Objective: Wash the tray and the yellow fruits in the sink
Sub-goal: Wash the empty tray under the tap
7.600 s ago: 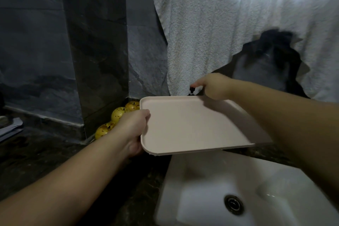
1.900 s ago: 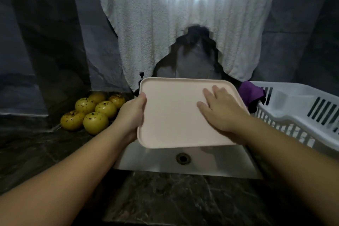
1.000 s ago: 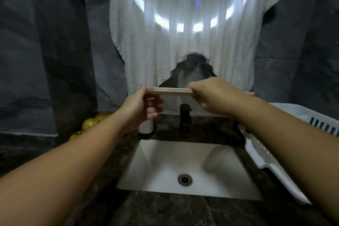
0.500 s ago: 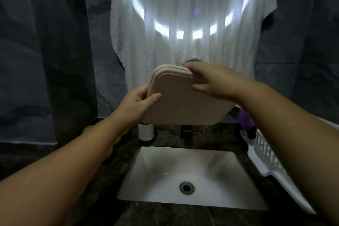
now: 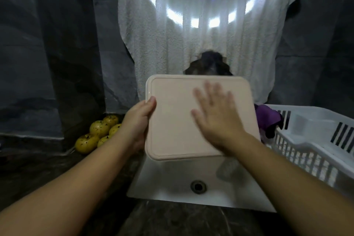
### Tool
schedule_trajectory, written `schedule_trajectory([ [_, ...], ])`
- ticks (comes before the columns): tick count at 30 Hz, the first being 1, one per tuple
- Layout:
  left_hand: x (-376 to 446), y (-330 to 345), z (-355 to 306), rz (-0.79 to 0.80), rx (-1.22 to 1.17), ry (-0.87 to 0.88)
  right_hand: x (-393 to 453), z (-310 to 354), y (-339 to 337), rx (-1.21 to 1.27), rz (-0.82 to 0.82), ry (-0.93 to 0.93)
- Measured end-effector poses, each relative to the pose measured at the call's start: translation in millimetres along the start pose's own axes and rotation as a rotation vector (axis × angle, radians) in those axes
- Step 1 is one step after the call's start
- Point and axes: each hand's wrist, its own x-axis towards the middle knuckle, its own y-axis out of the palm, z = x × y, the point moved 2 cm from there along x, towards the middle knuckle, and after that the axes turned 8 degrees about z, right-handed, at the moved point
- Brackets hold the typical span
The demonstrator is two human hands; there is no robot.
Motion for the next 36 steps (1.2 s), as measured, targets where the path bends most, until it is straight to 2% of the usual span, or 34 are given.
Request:
schedule_trajectory([
  [2,-2.4,-3.9,11.1,0.006,0.033,-0.046,12.0,-29.0,-3.7,0.112,0.002,0.32],
  [3,-2.1,0.5,17.1,0.022,0.034,-0.059,18.5,-25.0,-5.4,0.131,-0.013,0.382],
  [4,-1.3,7.0,22.6,0.038,0.029,-0.071,22.5,-8.1,-4.8,0.121,-0.036,0.351],
  [5,0.6,13.1,27.1,0.045,0.014,-0.079,22.2,15.9,-0.7,0.105,-0.064,0.243],
  [7,5.7,16.5,29.8,0.04,-0.042,-0.094,7.4,63.7,15.6,0.042,-0.073,-0.052],
  [9,7.5,7.6,27.9,0.04,-0.106,-0.111,-16.1,70.8,33.4,-0.055,-0.024,-0.243],
  [10,7.4,-1.1,27.4,0.03,-0.125,-0.127,-23.5,57.2,36.8,-0.076,0.014,-0.247],
  [12,6.3,-22.0,28.9,-0.015,-0.127,-0.154,-24.9,11.8,37.0,-0.087,0.058,-0.089],
  [14,4.9,-34.9,31.6,-0.029,-0.118,-0.161,-13.8,-29.5,24.6,-0.035,0.076,0.198],
  [16,5.5,-27.8,36.9,-0.009,-0.142,-0.173,4.3,-32.8,10.7,0.041,0.026,0.362],
  [17,6.4,-19.4,40.2,0.001,-0.155,-0.18,14.1,-15.6,8.7,0.074,0.004,0.358],
  [18,7.9,-10.1,43.6,0.013,-0.163,-0.181,21.0,9.8,9.9,0.079,-0.01,0.293],
  [21,13.2,5.4,46.6,0.063,-0.197,-0.174,5.7,84.3,28.1,-0.033,-0.046,-0.056],
  [23,12.8,-3.1,41.5,0.068,-0.206,-0.185,-20.9,87.9,44.5,-0.087,-0.021,-0.215],
  [25,10.8,-19.7,36.1,0.014,-0.185,-0.189,-41.1,59.0,54.4,-0.134,0.062,-0.273],
  [27,8.1,-34.6,34.1,-0.038,-0.142,-0.184,-44.9,16.1,54.6,-0.151,0.114,-0.173],
  [28,6.9,-39.4,34.9,-0.045,-0.131,-0.19,-39.9,-6.8,48.8,-0.131,0.114,-0.05],
  [30,5.1,-41.2,37.6,-0.042,-0.14,-0.208,-23.4,-43.9,29.1,-0.042,0.08,0.221],
  [32,4.9,-33.7,40.4,-0.034,-0.163,-0.221,-2.5,-49.1,10.2,0.038,0.01,0.369],
  [34,6.7,-17.6,42.0,-0.018,-0.187,-0.228,14.8,-13.2,9.1,0.049,-0.012,0.338],
  [36,9.6,-2.3,44.0,0.015,-0.192,-0.215,14.5,42.6,22.8,0.001,-0.009,0.144],
])
